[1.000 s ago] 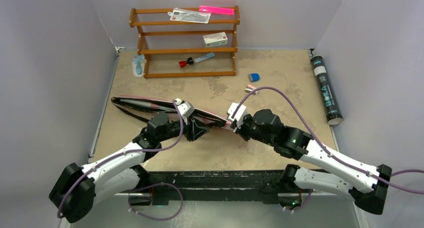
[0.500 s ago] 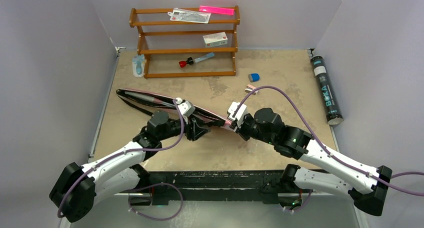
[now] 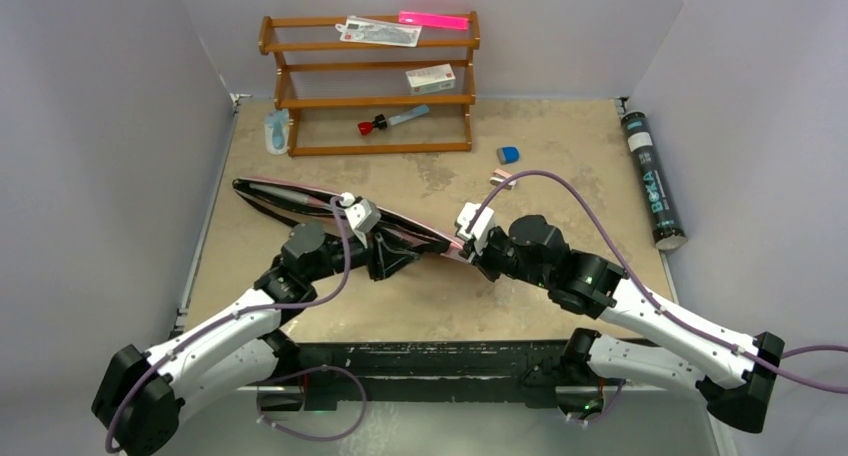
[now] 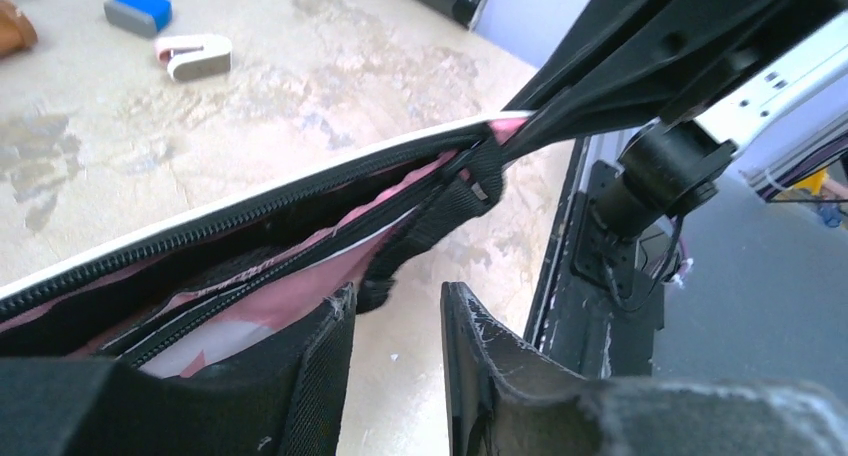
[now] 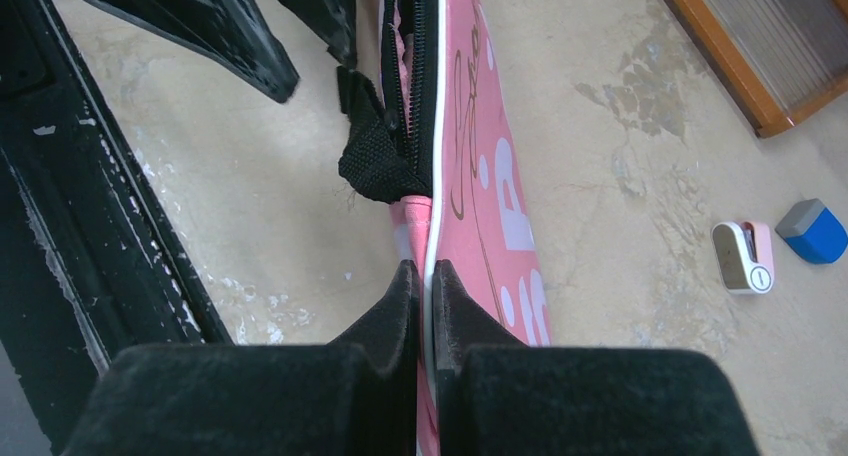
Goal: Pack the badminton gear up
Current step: Zip the racket bag at the center of the board.
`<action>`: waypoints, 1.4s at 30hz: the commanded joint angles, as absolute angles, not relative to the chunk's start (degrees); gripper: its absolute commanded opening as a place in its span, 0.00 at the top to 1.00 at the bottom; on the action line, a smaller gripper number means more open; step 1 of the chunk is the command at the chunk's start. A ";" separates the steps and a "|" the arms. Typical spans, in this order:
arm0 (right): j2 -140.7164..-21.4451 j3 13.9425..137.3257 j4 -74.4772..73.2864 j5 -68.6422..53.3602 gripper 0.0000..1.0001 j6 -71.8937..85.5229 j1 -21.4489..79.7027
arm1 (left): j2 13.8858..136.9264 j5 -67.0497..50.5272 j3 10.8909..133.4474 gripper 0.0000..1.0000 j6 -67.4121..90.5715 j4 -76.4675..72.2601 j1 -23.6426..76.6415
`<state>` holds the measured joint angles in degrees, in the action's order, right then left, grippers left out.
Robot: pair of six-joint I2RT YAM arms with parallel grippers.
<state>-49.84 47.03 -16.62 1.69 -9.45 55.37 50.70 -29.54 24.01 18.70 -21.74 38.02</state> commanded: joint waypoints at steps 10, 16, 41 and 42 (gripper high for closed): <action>-48.31 50.31 -12.99 0.09 1.00 -8.46 54.75 | 48.48 -22.60 27.85 0.93 27.81 -15.85 37.91; -47.50 50.19 -13.17 0.09 1.00 -8.53 54.68 | 47.66 -16.14 26.08 1.00 28.96 -15.39 35.83; -50.05 51.25 -10.86 -2.57 1.00 -8.22 54.58 | 68.70 -44.73 29.62 0.91 16.90 -37.79 36.99; -50.16 51.38 -10.75 -2.71 1.00 -8.11 54.62 | 68.87 -45.35 29.56 0.90 16.61 -38.63 37.20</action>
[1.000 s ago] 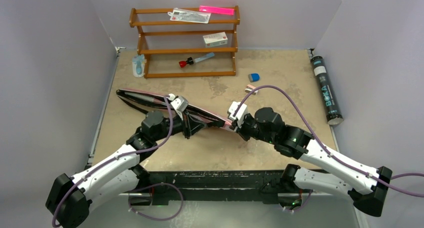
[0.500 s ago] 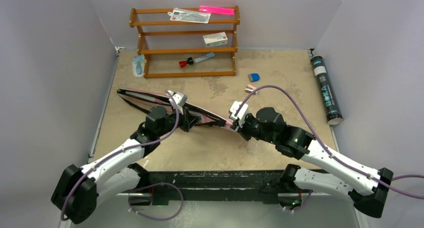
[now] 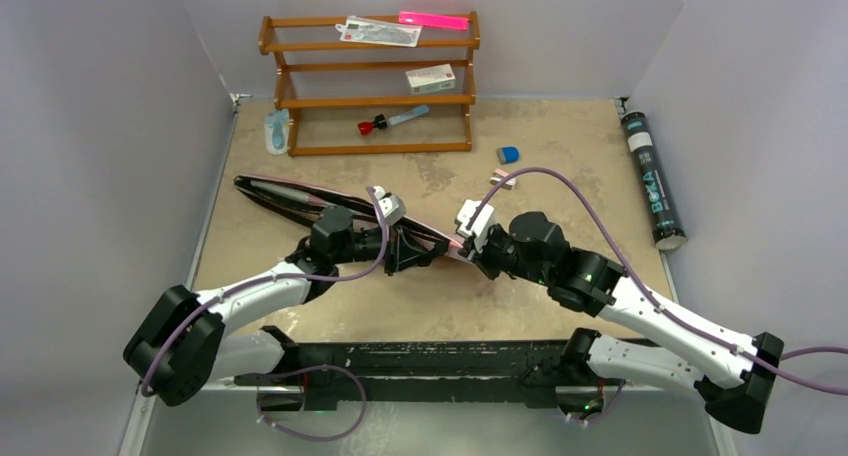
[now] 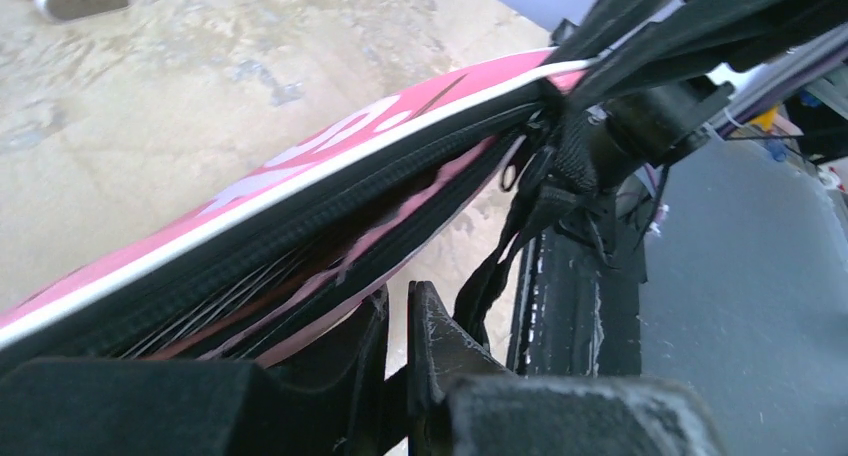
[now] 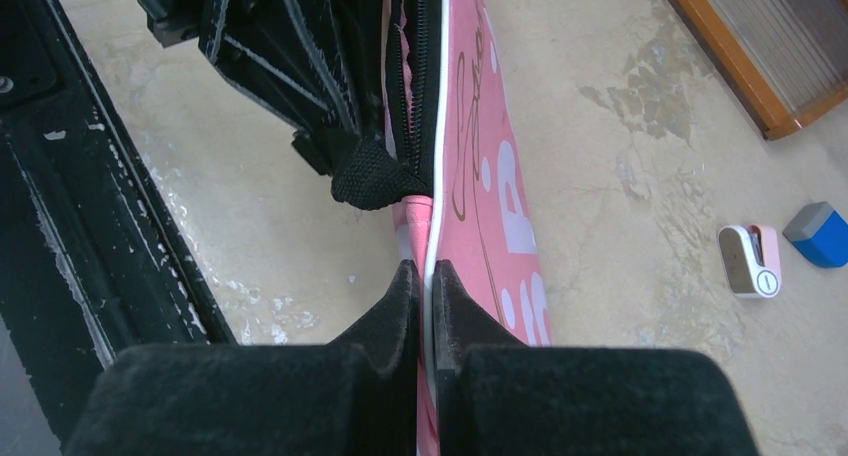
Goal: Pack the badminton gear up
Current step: Zip the racket bag at the center of the board.
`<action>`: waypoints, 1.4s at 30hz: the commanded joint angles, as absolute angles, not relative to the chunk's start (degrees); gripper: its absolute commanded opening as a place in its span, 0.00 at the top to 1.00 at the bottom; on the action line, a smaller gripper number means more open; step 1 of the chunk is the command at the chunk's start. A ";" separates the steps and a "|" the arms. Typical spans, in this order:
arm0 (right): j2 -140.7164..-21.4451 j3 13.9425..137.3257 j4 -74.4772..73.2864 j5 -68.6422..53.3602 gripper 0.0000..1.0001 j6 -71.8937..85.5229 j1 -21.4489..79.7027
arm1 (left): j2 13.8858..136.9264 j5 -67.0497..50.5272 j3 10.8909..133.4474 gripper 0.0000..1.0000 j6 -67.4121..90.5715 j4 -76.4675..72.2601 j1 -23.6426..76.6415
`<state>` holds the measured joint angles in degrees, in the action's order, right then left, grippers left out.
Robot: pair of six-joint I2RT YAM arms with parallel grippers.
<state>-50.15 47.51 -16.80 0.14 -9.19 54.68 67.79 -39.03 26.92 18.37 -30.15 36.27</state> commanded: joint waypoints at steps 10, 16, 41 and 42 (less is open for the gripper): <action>-50.48 52.10 -10.63 -3.50 1.00 -7.66 54.58 | 67.87 -46.90 28.85 0.76 17.53 -42.98 38.28; -50.76 52.46 -10.46 -4.39 1.00 -7.38 54.58 | 68.87 -45.92 29.68 0.74 18.13 -43.15 38.61; -52.15 51.82 -10.10 -7.47 1.00 -7.49 54.58 | 74.00 -36.90 36.19 0.76 33.33 -43.09 39.11; -52.16 51.69 -10.02 -7.56 1.00 -7.40 54.56 | 73.96 -36.77 36.41 0.77 33.51 -42.88 39.11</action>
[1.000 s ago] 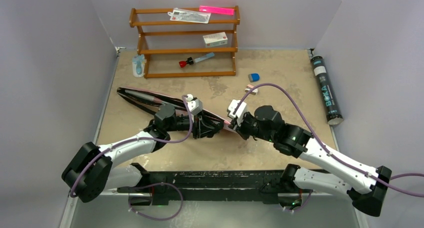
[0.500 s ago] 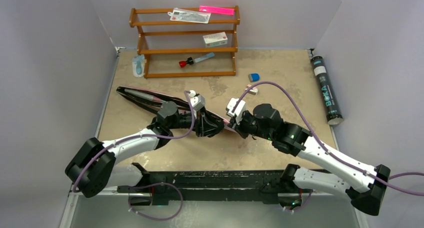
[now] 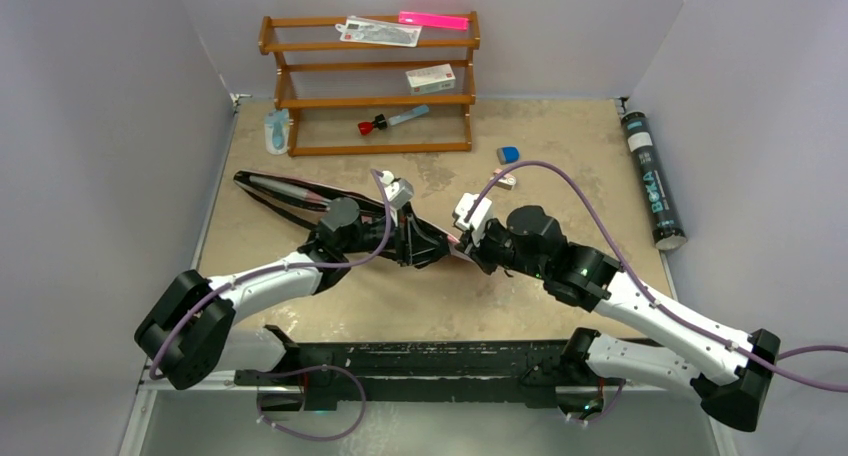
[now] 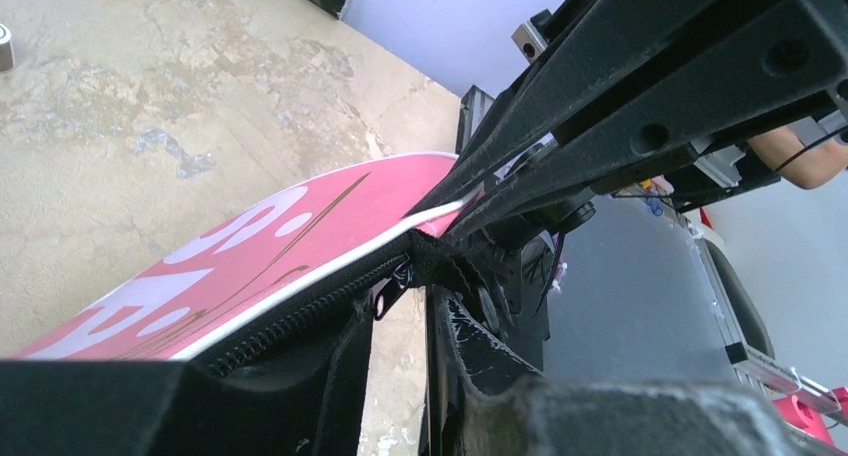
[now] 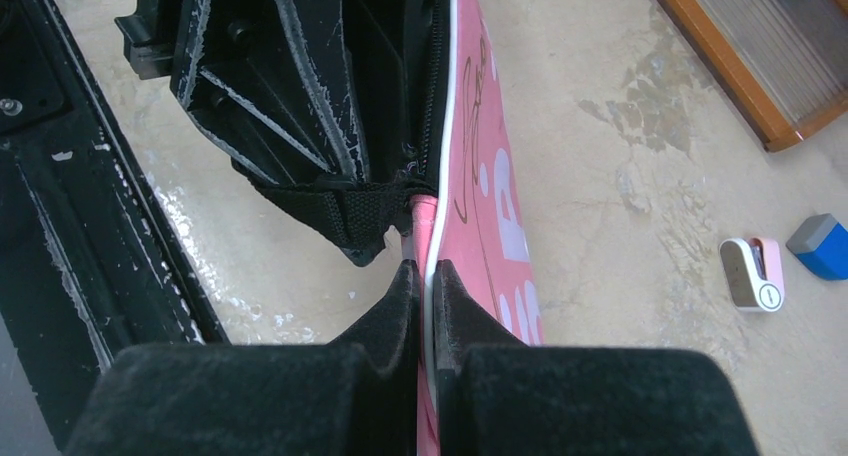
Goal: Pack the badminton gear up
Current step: Zip the racket bag at the center of the board.
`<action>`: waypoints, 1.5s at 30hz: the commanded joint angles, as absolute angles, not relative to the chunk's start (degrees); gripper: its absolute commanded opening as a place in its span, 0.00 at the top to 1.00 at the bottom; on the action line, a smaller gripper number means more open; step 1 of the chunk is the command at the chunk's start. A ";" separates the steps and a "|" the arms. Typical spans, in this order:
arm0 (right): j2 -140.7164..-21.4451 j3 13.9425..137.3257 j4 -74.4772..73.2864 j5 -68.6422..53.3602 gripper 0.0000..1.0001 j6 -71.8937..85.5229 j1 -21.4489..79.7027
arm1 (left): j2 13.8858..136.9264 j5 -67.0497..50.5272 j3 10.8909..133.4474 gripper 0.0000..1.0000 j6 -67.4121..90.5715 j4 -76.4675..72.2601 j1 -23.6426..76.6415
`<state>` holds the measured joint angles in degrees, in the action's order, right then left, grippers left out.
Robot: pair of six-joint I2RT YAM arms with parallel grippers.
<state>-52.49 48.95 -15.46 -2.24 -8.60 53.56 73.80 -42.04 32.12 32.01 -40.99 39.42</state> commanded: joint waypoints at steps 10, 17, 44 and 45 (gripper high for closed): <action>-51.27 50.90 -10.61 -6.54 1.00 -7.38 54.55 | 71.78 -36.25 38.86 1.00 34.23 -37.68 39.16; -49.78 50.55 -12.83 -0.49 1.00 -6.75 54.58 | 66.27 -30.33 40.76 1.00 31.63 -24.48 39.01; -51.82 50.99 -15.43 3.37 1.00 -6.77 54.58 | 61.06 -3.45 51.28 1.00 28.14 15.18 39.02; -52.07 51.06 -15.61 3.57 1.00 -6.77 54.58 | 61.41 -1.39 52.27 1.00 28.53 17.25 39.02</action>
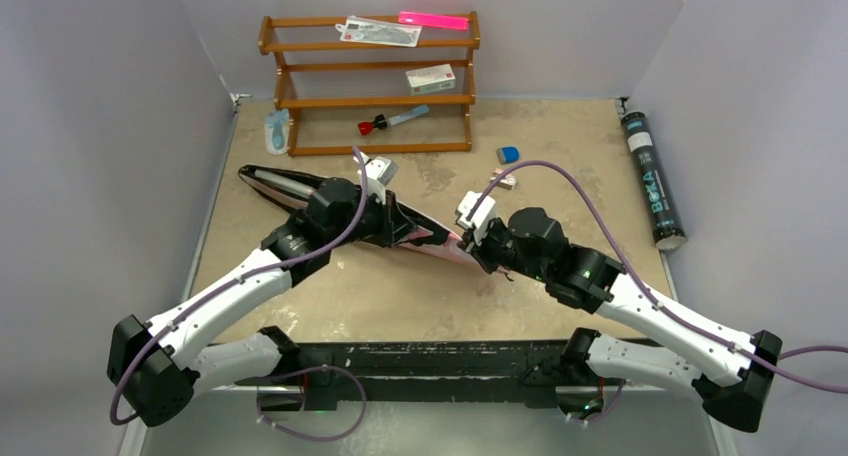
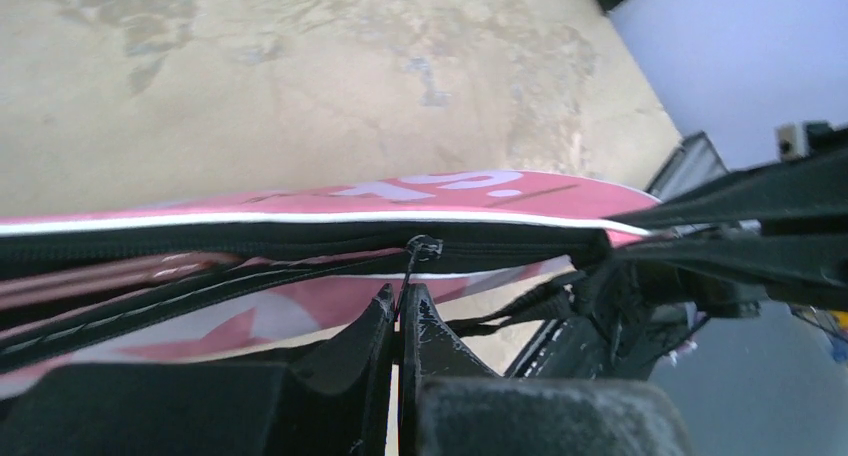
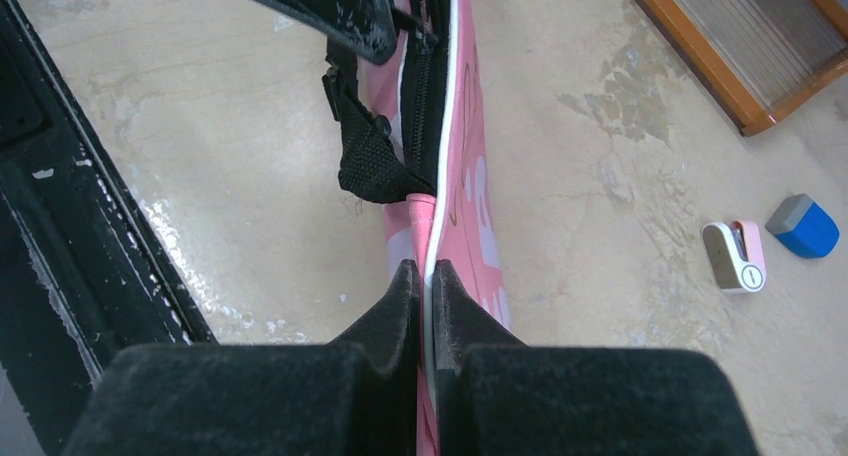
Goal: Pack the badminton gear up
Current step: Zip the racket bag at the center of the board.
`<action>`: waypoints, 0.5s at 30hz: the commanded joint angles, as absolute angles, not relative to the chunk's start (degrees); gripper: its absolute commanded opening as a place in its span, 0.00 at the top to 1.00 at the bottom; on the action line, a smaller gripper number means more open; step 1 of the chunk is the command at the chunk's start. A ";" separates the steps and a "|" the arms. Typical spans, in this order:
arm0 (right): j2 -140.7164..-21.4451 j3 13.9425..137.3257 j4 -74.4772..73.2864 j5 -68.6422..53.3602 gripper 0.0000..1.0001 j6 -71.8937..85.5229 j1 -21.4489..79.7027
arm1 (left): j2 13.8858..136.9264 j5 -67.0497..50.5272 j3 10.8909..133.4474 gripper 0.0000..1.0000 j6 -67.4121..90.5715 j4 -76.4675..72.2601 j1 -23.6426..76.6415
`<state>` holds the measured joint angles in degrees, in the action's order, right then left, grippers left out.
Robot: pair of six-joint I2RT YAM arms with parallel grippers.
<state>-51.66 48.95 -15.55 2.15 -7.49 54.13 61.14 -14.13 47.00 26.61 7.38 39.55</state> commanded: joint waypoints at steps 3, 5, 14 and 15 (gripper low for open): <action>-52.80 51.17 -15.98 4.83 1.00 -6.53 54.58 | 62.54 5.76 54.55 1.00 29.72 22.73 38.95; -52.84 50.99 -16.00 6.03 1.00 -6.36 54.58 | 63.14 10.01 55.07 1.00 30.03 25.04 38.81; -49.95 50.95 -21.10 17.62 1.00 -7.48 54.56 | 59.98 5.65 49.60 1.00 29.61 21.77 27.67; -49.07 50.75 -21.83 17.89 1.00 -7.74 54.58 | 59.88 6.92 49.23 1.00 29.43 21.61 26.96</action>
